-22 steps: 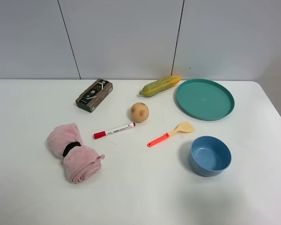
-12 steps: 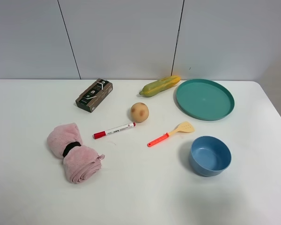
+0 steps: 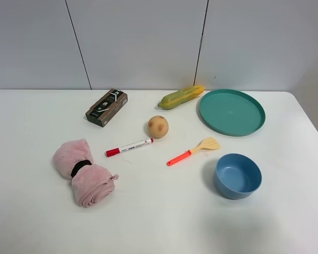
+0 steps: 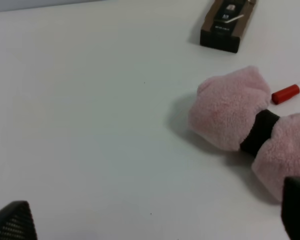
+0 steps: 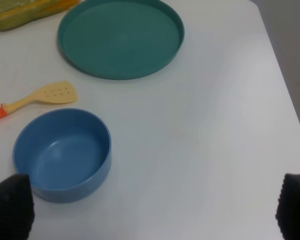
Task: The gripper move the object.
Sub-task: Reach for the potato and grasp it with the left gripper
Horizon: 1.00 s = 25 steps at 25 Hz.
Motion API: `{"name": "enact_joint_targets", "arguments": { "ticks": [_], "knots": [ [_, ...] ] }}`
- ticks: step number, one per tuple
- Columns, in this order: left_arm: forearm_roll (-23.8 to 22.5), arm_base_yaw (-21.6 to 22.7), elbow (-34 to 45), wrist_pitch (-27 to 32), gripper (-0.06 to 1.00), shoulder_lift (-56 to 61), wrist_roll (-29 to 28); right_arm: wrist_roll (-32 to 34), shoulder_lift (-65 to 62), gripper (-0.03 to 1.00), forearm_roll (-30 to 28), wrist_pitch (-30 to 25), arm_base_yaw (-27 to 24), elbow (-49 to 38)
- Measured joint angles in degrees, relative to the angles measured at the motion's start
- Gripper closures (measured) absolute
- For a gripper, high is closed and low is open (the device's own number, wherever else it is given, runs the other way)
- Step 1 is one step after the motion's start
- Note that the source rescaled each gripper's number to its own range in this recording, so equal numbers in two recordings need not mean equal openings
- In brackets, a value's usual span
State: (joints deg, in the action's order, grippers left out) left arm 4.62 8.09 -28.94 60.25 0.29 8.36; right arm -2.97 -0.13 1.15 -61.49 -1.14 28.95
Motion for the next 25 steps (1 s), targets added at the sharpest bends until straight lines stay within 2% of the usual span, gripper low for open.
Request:
{"name": "enact_joint_targets", "arguments": {
  "ticks": [25],
  "knots": [
    [-0.3, 0.0, 0.0, 0.0, -0.06, 0.0, -0.4, 0.0, 0.0, -0.03, 0.0, 0.0, 0.0, 0.0]
  ]
}}
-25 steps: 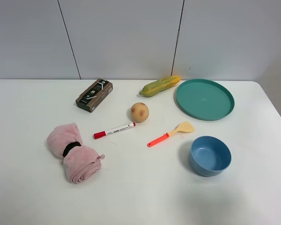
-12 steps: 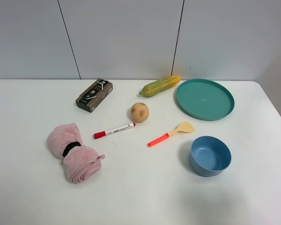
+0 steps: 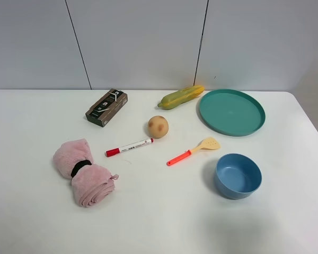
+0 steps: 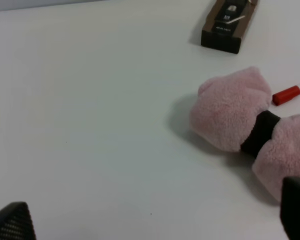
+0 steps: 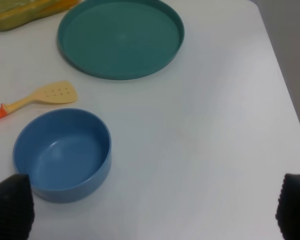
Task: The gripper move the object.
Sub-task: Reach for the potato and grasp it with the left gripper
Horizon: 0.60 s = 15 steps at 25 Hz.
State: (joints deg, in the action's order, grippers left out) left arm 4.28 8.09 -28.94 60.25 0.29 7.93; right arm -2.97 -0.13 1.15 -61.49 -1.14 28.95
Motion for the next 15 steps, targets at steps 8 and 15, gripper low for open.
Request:
{"name": "enact_joint_targets", "arguments": {
  "ticks": [8, 15],
  "knots": [
    [2.0, 0.0, -0.6, 0.1, -0.06, -2.4, 1.0, 0.0, 0.0, -0.03, 0.0, 0.0, 0.0, 0.0],
    [6.0, 0.0, -11.1, -2.0, -0.06, -24.7, 4.9, 0.0, 0.0, -0.03, 0.0, 0.0, 0.0, 0.0]
  ]
}}
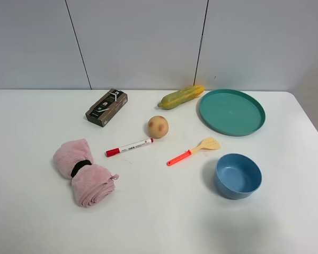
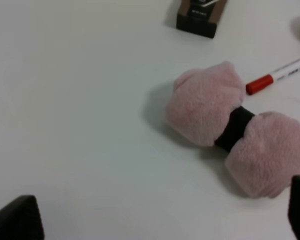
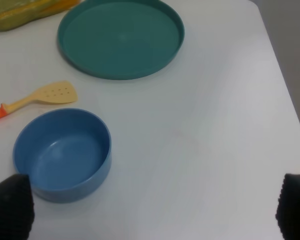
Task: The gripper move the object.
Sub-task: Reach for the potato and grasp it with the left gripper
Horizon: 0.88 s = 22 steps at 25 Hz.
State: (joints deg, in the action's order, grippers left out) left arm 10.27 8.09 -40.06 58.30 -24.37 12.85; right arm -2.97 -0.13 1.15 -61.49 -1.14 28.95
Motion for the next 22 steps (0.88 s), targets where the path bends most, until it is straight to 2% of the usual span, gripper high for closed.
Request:
{"name": "enact_joint_targets", "arguments": {
  "ticks": [7, 9, 12, 18, 22],
  "knots": [
    [0.3, -0.1, -15.1, -1.5, -0.06, -25.0, 7.4, 0.0, 0.0, -0.03, 0.0, 0.0, 0.0, 0.0],
    [0.1, -1.5, -19.4, -2.4, -0.06, -30.8, 8.7, 0.0, 0.0, -0.03, 0.0, 0.0, 0.0, 0.0],
    [-0.2, -7.3, -25.5, -4.3, -0.06, -38.5, 9.1, 0.0, 0.0, -0.03, 0.0, 0.0, 0.0, 0.0],
    [-0.3, -21.6, -36.4, -6.7, -0.06, -53.6, 8.9, 0.0, 0.0, -0.03, 0.0, 0.0, 0.0, 0.0],
    [-0.7, -28.7, -41.6, -7.5, -0.06, -63.8, 8.9, 0.0, 0.0, -0.03, 0.0, 0.0, 0.0, 0.0]
  ]
}}
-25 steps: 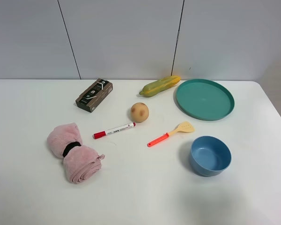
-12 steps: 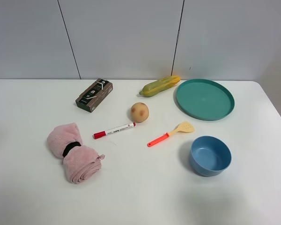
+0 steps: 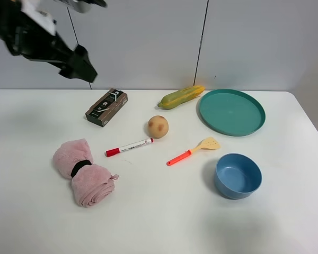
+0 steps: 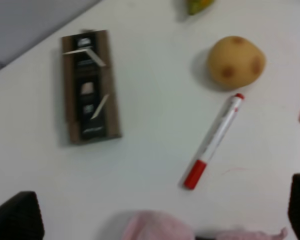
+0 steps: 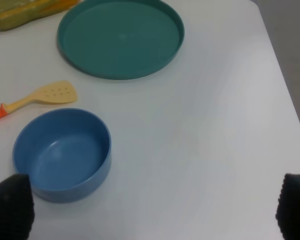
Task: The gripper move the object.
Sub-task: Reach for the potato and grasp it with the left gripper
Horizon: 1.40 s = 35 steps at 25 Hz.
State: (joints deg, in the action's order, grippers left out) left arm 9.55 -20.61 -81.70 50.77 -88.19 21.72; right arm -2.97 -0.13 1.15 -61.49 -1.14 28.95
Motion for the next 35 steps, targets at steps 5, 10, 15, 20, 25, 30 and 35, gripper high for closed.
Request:
{"name": "enact_joint_targets", "arguments": {
  "ticks": [5, 10, 15, 20, 25, 30, 35],
  "knots": [
    [-0.1, -7.0, -5.4, -2.2, -0.06, -10.8, 0.0, 0.0, 0.0, -0.03, 0.0, 0.0, 0.0, 0.0],
    [-0.1, -11.7, -7.5, -7.5, -0.06, -18.4, 0.5, 0.0, 0.0, -0.03, 0.0, 0.0, 0.0, 0.0],
    [1.3, -13.5, -7.7, -13.6, -0.06, -24.7, 0.8, 0.0, 0.0, -0.03, 0.0, 0.0, 0.0, 0.0],
    [1.7, -13.6, -7.7, -19.6, -0.06, -30.7, 0.9, 0.0, 0.0, -0.03, 0.0, 0.0, 0.0, 0.0],
    [1.8, -13.6, -7.7, -24.4, -0.06, -34.5, 0.9, 0.0, 0.0, -0.03, 0.0, 0.0, 0.0, 0.0],
    [1.9, -13.6, -7.7, -28.0, -0.06, -37.2, 0.8, 0.0, 0.0, -0.03, 0.0, 0.0, 0.0, 0.0],
    [2.0, -13.6, -7.7, -31.3, -0.06, -39.0, 0.6, 0.0, 0.0, -0.03, 0.0, 0.0, 0.0, 0.0]
  ]
}}
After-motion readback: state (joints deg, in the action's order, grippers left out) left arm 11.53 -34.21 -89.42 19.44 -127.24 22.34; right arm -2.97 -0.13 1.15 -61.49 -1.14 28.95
